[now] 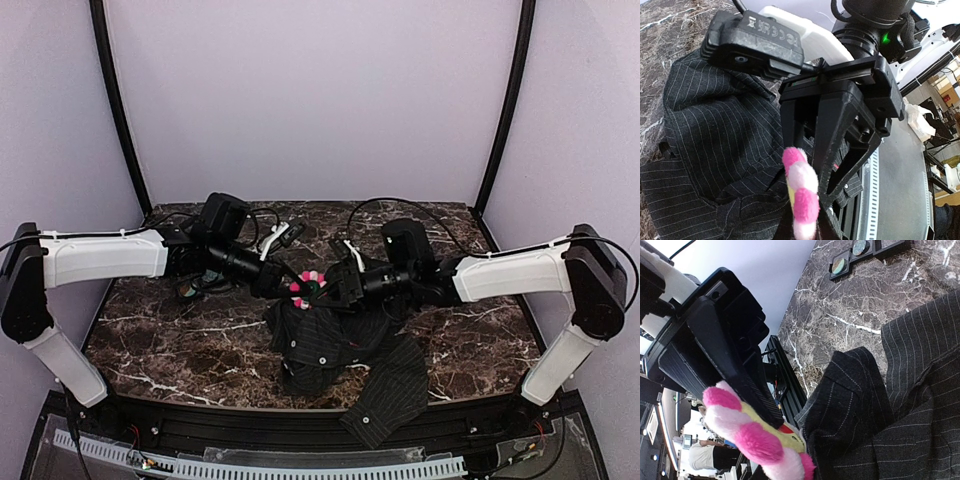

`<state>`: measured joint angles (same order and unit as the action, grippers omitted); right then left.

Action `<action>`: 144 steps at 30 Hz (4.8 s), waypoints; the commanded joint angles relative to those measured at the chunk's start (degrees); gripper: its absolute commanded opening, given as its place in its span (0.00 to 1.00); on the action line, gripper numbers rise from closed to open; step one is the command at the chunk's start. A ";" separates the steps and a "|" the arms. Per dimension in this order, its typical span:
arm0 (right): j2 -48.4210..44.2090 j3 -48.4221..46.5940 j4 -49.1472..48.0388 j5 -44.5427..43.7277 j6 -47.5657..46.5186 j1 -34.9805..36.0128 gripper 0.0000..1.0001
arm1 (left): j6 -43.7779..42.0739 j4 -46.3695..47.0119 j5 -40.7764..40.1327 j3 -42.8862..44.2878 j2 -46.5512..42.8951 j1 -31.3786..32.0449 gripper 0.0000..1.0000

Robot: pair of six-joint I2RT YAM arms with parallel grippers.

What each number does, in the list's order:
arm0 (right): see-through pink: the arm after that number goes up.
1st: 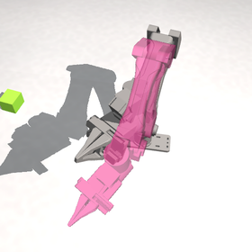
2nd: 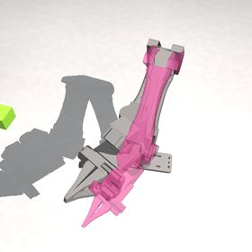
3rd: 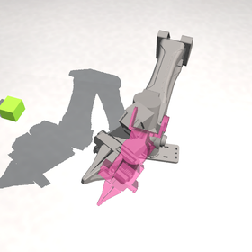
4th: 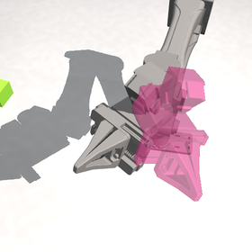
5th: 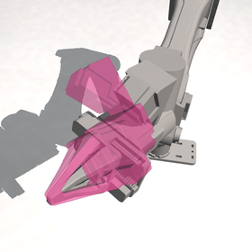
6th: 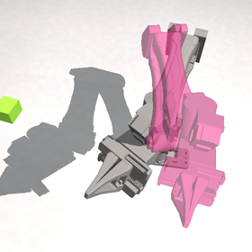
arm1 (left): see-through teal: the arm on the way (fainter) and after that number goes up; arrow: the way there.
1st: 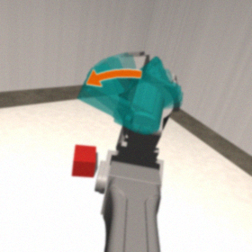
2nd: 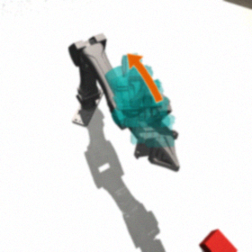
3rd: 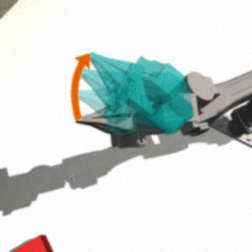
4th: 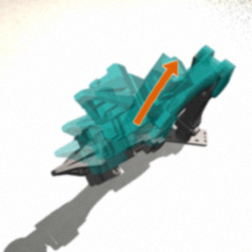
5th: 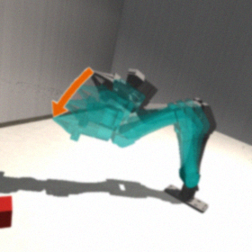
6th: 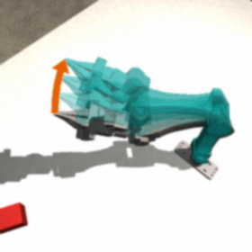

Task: Remove the brooch from the garment
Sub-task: Open the brooch with the crumpled clothing, then pass from the left arm to the right, then open the brooch with the crumpled clothing.

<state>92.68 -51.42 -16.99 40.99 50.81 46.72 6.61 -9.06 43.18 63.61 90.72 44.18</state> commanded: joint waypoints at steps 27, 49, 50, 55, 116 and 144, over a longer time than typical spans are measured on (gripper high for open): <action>-18.25 3.02 3.62 -4.11 -23.58 -0.74 0.90 | 2.05 0.73 18.16 2.59 0.73 -0.70 0.01; -9.85 5.26 -7.35 6.96 -19.76 2.76 0.53 | 2.36 1.64 21.28 2.39 0.30 -0.73 0.01; -9.67 5.32 -7.86 7.19 -19.57 2.84 0.50 | 2.40 1.78 21.45 2.39 0.27 -0.69 0.01; -8.40 5.74 -11.19 9.02 -17.74 2.94 0.41 | 2.51 1.92 21.71 2.31 0.16 -0.70 0.01; 5.32 -6.49 0.19 2.18 -18.63 0.83 0.05 | 1.15 0.08 22.27 2.74 0.17 6.07 0.01; -4.22 -1.09 0.77 2.15 -19.49 -1.19 0.00 | -4.02 -9.48 15.12 5.92 -1.51 -1.08 0.34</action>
<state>89.69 -52.62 -16.53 47.35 31.90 47.53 2.96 -16.71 55.61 68.58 91.68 43.22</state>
